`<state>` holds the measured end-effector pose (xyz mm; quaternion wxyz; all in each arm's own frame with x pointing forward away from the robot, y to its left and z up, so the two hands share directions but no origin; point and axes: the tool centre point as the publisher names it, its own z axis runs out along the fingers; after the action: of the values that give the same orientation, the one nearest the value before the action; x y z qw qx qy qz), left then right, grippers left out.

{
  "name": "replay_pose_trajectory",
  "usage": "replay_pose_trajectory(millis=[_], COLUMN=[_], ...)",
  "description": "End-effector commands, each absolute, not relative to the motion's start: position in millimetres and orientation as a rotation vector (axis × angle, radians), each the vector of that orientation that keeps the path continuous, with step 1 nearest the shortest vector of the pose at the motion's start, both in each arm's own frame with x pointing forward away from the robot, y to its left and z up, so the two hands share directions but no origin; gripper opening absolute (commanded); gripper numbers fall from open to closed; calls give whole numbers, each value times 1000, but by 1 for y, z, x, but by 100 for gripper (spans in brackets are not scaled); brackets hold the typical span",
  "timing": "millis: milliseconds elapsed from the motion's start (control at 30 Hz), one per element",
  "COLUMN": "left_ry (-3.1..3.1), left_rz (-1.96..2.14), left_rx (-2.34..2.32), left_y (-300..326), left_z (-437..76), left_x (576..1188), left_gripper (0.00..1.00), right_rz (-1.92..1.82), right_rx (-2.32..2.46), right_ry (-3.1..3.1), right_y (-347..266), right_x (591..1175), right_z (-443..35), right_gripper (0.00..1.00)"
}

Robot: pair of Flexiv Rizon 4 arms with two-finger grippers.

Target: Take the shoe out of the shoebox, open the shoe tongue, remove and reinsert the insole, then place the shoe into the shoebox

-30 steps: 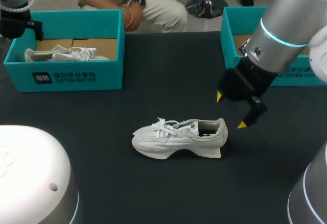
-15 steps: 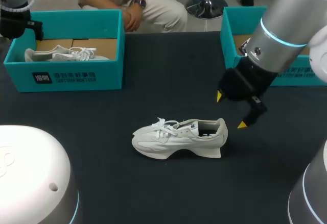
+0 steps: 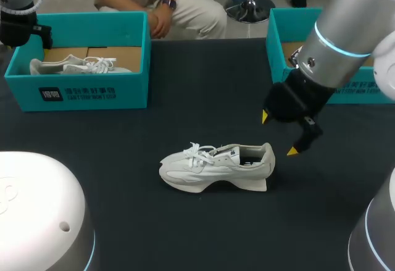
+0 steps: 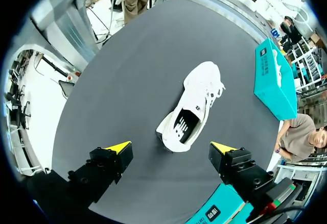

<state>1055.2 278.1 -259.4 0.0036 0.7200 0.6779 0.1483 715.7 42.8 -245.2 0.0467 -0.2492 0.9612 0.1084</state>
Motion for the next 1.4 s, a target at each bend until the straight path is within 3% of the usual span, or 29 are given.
replay_pose_trajectory(millis=[33, 667, 1400], left_ry=[2124, 2124, 2124], left_rz=[466, 466, 466], left_rx=[2257, 2257, 2257], left_y=[278, 278, 278], left_z=[-259, -259, -259], left_x=[1055, 1055, 1055], left_gripper=[100, 100, 100], right_rz=[340, 658, 865], right_rx=[-747, 9, 93], right_ry=[2947, 2981, 2888], right_y=[44, 27, 21], right_x=[718, 730, 727], right_z=[-246, -261, -286], right_gripper=[100, 100, 100])
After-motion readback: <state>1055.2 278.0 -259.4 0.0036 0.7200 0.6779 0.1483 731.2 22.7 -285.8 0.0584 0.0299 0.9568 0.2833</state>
